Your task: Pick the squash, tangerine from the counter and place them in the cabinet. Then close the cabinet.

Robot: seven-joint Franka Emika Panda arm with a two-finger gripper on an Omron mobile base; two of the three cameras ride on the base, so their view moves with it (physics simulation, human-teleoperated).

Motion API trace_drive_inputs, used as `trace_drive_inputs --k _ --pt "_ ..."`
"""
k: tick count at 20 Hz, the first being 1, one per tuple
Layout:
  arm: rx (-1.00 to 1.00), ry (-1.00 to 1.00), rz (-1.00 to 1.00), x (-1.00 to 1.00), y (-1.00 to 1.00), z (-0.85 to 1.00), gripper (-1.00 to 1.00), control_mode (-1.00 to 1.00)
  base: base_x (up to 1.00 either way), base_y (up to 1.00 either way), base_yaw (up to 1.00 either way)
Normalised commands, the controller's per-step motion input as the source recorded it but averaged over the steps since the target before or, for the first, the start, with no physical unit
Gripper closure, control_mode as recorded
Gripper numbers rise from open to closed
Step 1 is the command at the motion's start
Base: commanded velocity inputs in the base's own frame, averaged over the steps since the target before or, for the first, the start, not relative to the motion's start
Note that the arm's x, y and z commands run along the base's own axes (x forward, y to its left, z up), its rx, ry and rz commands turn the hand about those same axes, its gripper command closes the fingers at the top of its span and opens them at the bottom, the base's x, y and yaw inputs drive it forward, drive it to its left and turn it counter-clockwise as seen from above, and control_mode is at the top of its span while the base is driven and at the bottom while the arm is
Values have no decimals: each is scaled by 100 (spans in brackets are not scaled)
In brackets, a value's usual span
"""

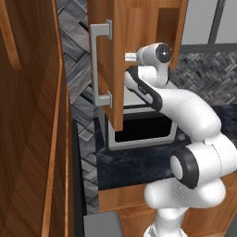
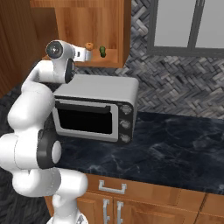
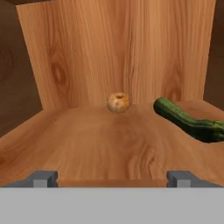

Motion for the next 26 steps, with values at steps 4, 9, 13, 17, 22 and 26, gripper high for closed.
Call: trace_drive_inputs --k 4,9,13,17,22,26 --pt "0 0 0 -100 -21 40 -100 -100 0 0 0" --pt "0 6 0 -100 -10 21 -100 -100 0 0 0" --pt "0 14 0 -100 -2 14 -100 -100 0 0 0" --pt "0 9 0 -100 0 7 -100 -100 0 0 0" --pt "1 12 0 -100 0 16 -100 -100 0 0 0" --pt "0 16 0 -100 0 0 -100 -100 0 0 0"
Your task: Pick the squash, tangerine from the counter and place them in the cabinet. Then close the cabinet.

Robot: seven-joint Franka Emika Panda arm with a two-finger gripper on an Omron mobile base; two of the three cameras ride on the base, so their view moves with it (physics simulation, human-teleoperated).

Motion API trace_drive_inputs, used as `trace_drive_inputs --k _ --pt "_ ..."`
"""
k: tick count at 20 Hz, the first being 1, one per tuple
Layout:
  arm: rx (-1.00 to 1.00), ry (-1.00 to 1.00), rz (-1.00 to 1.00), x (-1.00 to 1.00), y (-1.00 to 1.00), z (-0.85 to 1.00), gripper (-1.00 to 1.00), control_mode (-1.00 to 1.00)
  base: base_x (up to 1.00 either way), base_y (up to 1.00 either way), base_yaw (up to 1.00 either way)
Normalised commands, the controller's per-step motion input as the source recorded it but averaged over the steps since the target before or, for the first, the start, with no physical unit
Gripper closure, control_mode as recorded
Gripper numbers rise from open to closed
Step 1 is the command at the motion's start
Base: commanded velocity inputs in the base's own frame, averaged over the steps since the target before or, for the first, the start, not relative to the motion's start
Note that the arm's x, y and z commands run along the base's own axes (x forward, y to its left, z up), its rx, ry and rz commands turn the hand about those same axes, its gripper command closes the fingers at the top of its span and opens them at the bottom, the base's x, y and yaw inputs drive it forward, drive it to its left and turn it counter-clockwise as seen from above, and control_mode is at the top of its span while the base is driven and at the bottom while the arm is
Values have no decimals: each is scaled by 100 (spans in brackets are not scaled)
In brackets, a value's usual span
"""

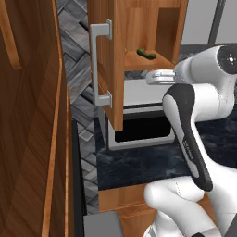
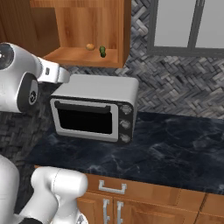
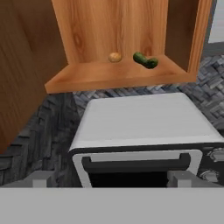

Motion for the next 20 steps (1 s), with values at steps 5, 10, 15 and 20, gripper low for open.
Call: trace_drive_inputs --k 5,10,15,20 --pt "0 6 0 -100 0 6 -100 -100 0 0 0" --pt "0 4 0 -100 3 24 -100 -100 0 0 0" --pt "0 5 5 -98 24 17 -100 -100 0 0 0" --pt "0 0 10 -54 47 0 -100 -100 0 0 0"
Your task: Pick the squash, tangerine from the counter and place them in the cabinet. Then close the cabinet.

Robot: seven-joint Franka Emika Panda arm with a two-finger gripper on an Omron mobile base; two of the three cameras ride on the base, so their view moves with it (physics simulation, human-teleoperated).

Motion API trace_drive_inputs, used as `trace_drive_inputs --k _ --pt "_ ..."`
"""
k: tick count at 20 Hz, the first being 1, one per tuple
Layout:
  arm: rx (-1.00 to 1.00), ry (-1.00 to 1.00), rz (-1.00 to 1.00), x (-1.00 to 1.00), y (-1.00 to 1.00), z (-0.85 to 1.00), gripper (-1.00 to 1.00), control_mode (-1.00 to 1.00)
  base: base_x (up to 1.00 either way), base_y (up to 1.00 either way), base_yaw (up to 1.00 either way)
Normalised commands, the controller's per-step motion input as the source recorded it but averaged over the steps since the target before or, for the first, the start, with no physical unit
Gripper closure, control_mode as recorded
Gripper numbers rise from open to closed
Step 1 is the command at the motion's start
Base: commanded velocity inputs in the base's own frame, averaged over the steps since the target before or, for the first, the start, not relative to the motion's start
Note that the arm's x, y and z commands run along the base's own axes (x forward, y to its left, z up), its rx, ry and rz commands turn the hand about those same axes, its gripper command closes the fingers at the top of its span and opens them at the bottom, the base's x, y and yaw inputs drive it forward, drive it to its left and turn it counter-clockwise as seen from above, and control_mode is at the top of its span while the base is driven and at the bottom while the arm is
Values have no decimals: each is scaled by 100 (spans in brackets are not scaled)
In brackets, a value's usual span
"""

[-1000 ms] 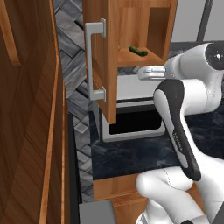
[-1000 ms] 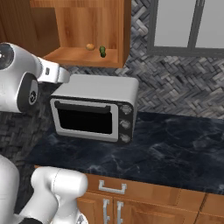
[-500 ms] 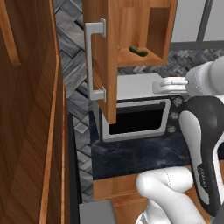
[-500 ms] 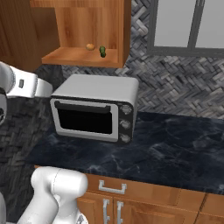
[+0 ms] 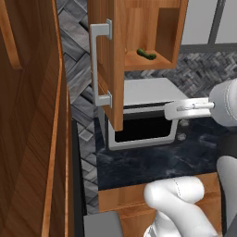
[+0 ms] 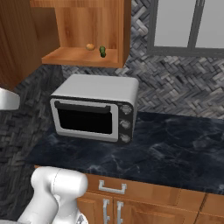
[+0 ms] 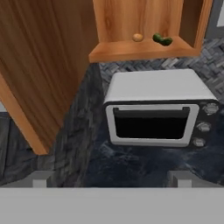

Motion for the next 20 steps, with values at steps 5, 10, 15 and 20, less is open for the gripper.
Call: trace_drive_inputs --k 5,10,15,20 --pt "0 0 8 -3 43 0 -100 -100 0 0 0" --pt "0 0 6 0 43 0 -100 -100 0 0 0" --pt "-3 0 1 -13 52 0 -100 -100 0 0 0" --pt "-5 -1 0 5 52 -9 -100 -100 0 0 0"
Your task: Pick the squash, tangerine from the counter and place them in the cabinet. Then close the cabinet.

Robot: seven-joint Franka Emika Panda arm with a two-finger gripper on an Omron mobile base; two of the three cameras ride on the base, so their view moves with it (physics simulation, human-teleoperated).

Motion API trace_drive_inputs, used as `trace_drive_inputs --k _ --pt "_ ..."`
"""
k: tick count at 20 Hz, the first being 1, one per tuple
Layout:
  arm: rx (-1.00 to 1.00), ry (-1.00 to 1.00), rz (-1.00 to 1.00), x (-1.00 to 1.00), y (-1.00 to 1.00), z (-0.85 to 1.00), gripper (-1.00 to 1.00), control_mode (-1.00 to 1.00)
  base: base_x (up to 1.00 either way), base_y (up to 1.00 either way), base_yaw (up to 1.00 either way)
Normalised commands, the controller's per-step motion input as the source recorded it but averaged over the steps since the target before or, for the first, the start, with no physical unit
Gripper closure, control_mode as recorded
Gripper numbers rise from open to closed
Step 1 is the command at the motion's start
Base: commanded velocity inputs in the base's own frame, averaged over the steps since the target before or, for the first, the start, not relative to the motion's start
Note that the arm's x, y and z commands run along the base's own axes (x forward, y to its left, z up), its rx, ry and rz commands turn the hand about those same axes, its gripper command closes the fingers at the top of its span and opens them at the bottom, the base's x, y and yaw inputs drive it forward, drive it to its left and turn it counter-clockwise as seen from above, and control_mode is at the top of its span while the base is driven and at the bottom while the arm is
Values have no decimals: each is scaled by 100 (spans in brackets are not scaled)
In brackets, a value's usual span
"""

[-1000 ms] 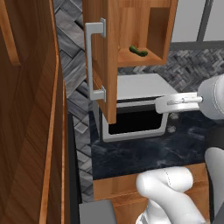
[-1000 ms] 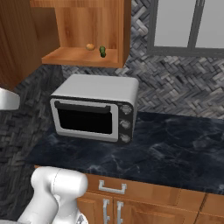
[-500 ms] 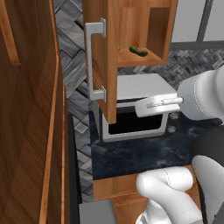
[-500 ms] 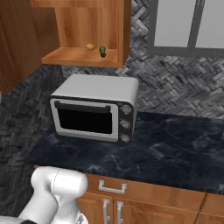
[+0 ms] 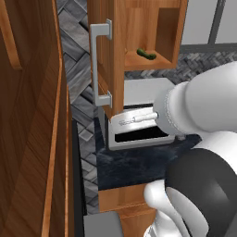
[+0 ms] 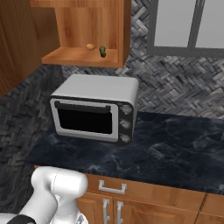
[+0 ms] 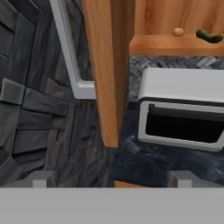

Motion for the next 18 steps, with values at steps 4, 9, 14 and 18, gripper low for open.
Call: trace_drive_inputs --k 4,9,14,18 --pt "-5 -3 0 50 35 -6 -100 -100 0 0 0" --pt "-4 -2 1 70 10 0 -100 -100 0 0 0" --pt "-6 -5 0 64 7 -14 -100 -100 0 0 0" --pt "-7 -13 0 46 4 -23 -100 -100 0 0 0"
